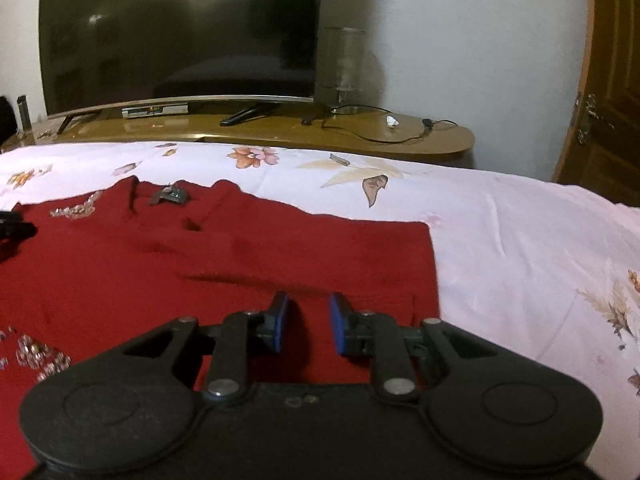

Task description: Fold small clothes

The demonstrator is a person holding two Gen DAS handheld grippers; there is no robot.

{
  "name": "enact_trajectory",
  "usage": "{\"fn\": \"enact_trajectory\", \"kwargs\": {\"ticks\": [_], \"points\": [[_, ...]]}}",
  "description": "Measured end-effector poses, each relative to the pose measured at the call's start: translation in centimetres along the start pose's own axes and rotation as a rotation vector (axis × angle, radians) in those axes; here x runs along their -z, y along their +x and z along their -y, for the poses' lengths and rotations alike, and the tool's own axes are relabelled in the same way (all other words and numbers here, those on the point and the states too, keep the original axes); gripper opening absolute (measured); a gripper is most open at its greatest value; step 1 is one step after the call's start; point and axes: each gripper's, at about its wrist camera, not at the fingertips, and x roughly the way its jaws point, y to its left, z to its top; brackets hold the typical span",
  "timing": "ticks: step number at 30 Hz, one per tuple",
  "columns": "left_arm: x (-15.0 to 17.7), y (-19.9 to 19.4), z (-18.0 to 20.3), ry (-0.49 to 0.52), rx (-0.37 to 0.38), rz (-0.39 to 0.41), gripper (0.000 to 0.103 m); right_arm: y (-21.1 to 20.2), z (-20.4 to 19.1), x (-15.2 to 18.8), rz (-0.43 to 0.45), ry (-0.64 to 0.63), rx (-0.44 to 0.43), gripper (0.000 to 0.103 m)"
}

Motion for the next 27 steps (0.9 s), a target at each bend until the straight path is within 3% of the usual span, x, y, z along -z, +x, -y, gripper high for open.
{"fn": "enact_trajectory", "kwargs": {"ticks": [4, 7, 11, 14, 15, 20, 27], "points": [[-0.3, -1.7, 1.0, 0.008, -0.041, 0.008, 0.057, -0.4, -0.2, -0.3, -0.008, -0.005, -0.001, 0.022], [-0.4, -5.2, 2.5, 0.009, -0.010, 0.081, 0.057, -2.9, 0.1, -0.6, 0.054, 0.006, -0.033, 0.024], [0.6, -6.2, 6.2, 0.034, -0.002, 0.056, 0.057, -4.4, -0.8, 0.4, 0.050, -0.001, -0.108, 0.024], [2.3, -4.9, 8.6, 0.073, -0.032, -0.026, 0.057, -3.8, -2.0, 1.4, 0.014, -0.063, -0.112, 0.025], [2.9, -4.9, 9.0, 0.089, -0.050, -0.012, 0.060, -3.4, -2.1, 1.8, 0.002, -0.078, -0.106, 0.026], [3.1, -4.8, 8.1, 0.041, -0.076, -0.018, 0.077, -3.1, -1.2, 2.1, 0.012, -0.082, -0.116, 0.033], [3.0, -5.3, 8.8, 0.039, -0.133, -0.044, 0.079, -2.9, -1.1, 2.1, 0.011, -0.110, -0.133, 0.036]]}}
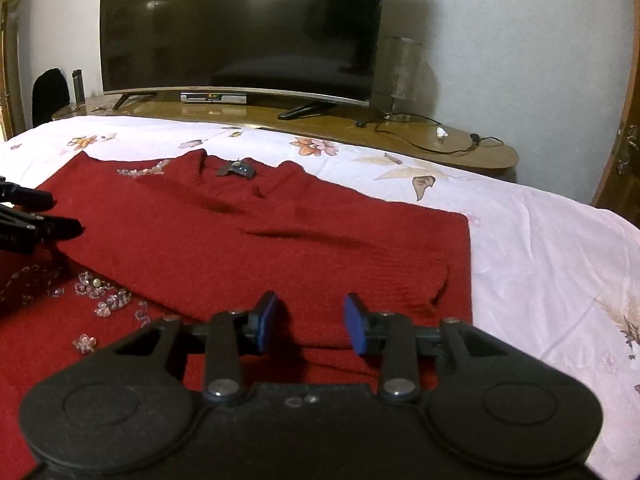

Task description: Fold small clothes

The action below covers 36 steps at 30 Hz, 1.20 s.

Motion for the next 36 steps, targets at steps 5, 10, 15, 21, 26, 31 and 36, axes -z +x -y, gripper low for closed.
{"fn": "enact_trajectory", "kwargs": {"ticks": [5, 10, 15, 21, 26, 31, 36], "points": [[-0.1, -0.2, 0.6, -0.012, -0.055, -0.016, 0.082, -0.1, 0.2, -0.1, -0.013, -0.002, -0.002, 0.036], [-0.1, 0.3, 0.5, -0.016, -0.091, -0.019, 0.094, -0.1, 0.0, -0.2, -0.021, 0.012, 0.012, 0.037], [0.1, -2.3, 0.3, 0.017, -0.093, 0.014, 0.094, -1.0, -0.4, -0.3, -0.020, 0.016, 0.037, 0.038], [4.1, -10.4, -1.2, 0.076, -0.056, 0.063, 0.094, -5.3, -1.7, 1.1, -0.020, -0.006, 0.083, 0.039], [9.5, -17.5, -4.5, -0.030, 0.037, -0.017, 0.094, -12.3, -1.0, 4.7, -0.046, 0.072, 0.067, 0.049], [14.2, -22.4, -6.4, -0.263, 0.248, -0.113, 0.062, -19.4, 3.6, 11.2, -0.109, 0.432, -0.073, 0.048], [18.8, -24.3, -6.5, -0.412, 0.334, -0.218, 0.055, -24.7, 5.4, 17.6, -0.166, 0.674, -0.178, 0.048]]}}
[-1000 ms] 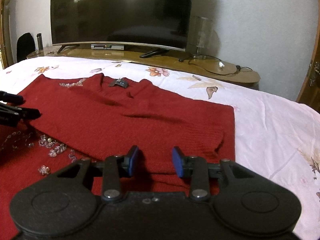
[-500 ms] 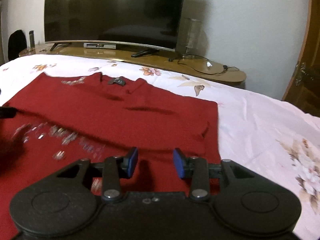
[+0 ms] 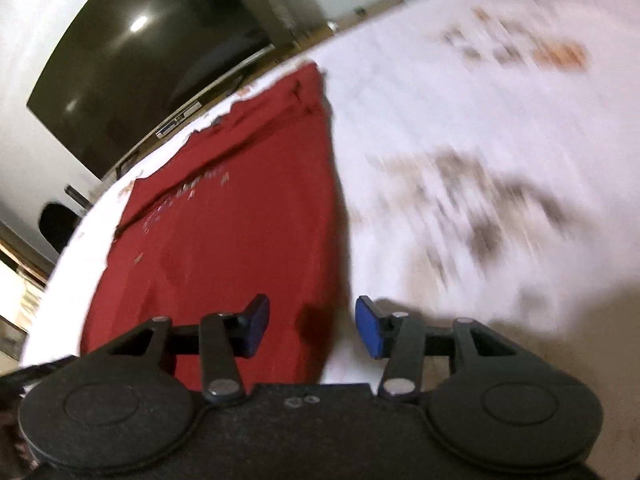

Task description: Fold small clothes

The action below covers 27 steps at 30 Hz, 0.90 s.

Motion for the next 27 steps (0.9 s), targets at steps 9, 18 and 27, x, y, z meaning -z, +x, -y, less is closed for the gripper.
{"fn": "enact_trajectory", "kwargs": {"ticks": [9, 18, 27], "points": [[2.8, 1.6, -4.1, -0.311, 0.271, 0.008, 0.055, 0.7, 1.8, 3.5, -0.081, 0.229, -0.241, 0.038], [2.2, 3.5, -3.1, -0.299, 0.260, 0.026, 0.006, 3.9, -0.2, 2.2, -0.061, 0.198, -0.237, 0.006], [4.1, 1.2, -5.1, -0.263, 0.240, 0.106, 0.003, -1.0, -0.9, 1.7, 0.033, 0.021, -0.205, 0.005]]}}
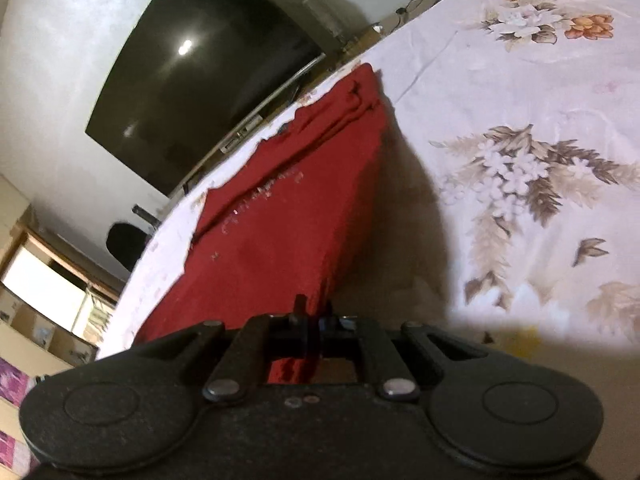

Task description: Fold small clothes

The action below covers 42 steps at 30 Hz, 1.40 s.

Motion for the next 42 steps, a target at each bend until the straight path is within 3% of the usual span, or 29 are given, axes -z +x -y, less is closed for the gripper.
{"fn": "enact_trajectory", "kwargs": {"ticks": [4, 7, 13, 18, 26, 35, 42], "points": [[0.1, 0.7, -1.2, -0.047, 0.030, 0.011, 0.003, 3.1, 1.8, 1.6, -0.069, 0.036, 0.072, 0.005], [0.0, 0.2, -1.1, -0.052, 0.049, 0.020, 0.003, 3.2, 1.5, 1.6, -0.040, 0.056, 0.068, 0.005], [-2.9, -0.6, 0.7, -0.019, 0.134, 0.117, 0.003, 2.5, -2.0, -0.3, 0.042, -0.037, 0.051, 0.005], [-8.4, 0.4, 3.3, 0.049, 0.165, 0.185, 0.003, 2.5, -5.0, -4.2, 0.137, -0.150, 0.055, 0.005], [-17.1, 3.4, 6.7, 0.132, 0.173, 0.257, 0.003, 5.0, -7.5, -12.2, 0.252, -0.230, 0.018, 0.005], [-25.5, 10.0, 8.0, 0.171, 0.141, 0.266, 0.003, 12.3, -6.6, -20.8, 0.262, -0.228, -0.018, 0.005], [-28.6, 16.5, 6.1, 0.138, 0.077, 0.217, 0.003, 18.6, -3.7, -24.5, 0.206, -0.191, -0.022, 0.005]]}}
